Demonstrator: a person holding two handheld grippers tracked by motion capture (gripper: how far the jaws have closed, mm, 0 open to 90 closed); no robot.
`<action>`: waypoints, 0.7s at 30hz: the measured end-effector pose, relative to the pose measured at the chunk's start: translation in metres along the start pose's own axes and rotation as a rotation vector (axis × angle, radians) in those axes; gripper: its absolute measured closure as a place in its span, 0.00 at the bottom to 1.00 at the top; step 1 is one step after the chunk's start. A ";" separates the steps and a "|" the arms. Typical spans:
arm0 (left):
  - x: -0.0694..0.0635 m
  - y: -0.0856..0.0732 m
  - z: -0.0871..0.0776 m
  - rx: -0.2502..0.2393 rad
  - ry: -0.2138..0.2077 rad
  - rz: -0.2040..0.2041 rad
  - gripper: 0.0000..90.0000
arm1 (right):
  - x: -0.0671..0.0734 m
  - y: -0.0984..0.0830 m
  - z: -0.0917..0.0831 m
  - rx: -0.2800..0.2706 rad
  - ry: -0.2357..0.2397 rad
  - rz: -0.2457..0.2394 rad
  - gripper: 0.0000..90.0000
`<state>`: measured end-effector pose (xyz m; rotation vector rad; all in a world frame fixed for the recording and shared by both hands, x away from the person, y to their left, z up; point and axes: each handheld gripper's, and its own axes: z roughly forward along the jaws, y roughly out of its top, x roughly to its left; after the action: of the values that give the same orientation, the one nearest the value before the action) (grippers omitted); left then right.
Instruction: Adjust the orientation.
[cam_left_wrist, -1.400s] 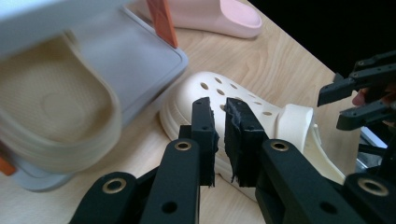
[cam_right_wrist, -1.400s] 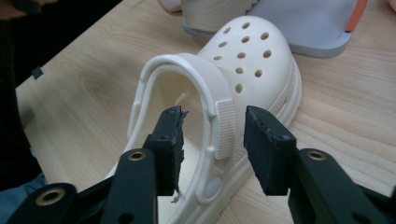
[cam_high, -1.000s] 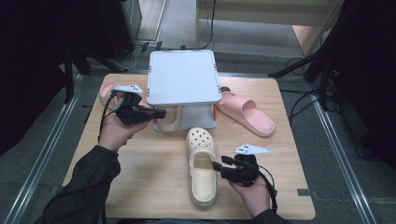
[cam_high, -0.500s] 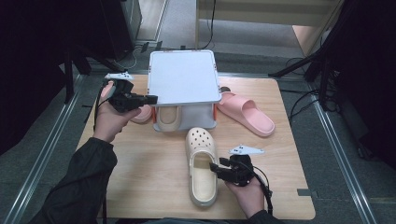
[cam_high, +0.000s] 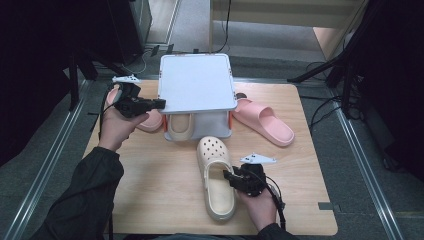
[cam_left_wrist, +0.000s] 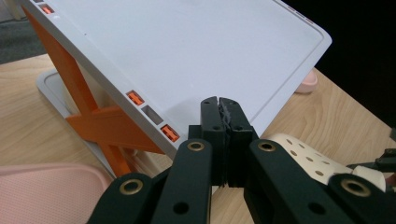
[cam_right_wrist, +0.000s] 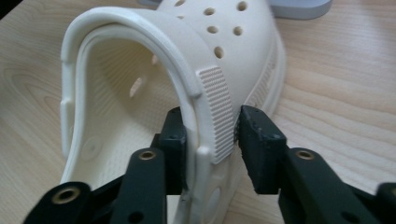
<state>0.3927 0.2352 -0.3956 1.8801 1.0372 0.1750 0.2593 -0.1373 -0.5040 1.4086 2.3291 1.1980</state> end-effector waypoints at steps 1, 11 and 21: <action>0.000 0.000 0.000 0.001 0.000 0.004 0.99 | -0.001 0.001 -0.001 -0.006 -0.011 -0.004 0.78; -0.001 -0.001 0.000 -0.006 0.001 0.007 0.99 | -0.012 0.013 -0.007 -0.019 -0.036 0.012 0.85; -0.004 -0.001 0.000 0.001 0.000 0.013 0.99 | -0.019 0.037 -0.011 -0.033 -0.050 0.004 0.86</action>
<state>0.3899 0.2327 -0.3956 1.8881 1.0254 0.1826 0.2891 -0.1497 -0.4753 1.4158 2.2637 1.1831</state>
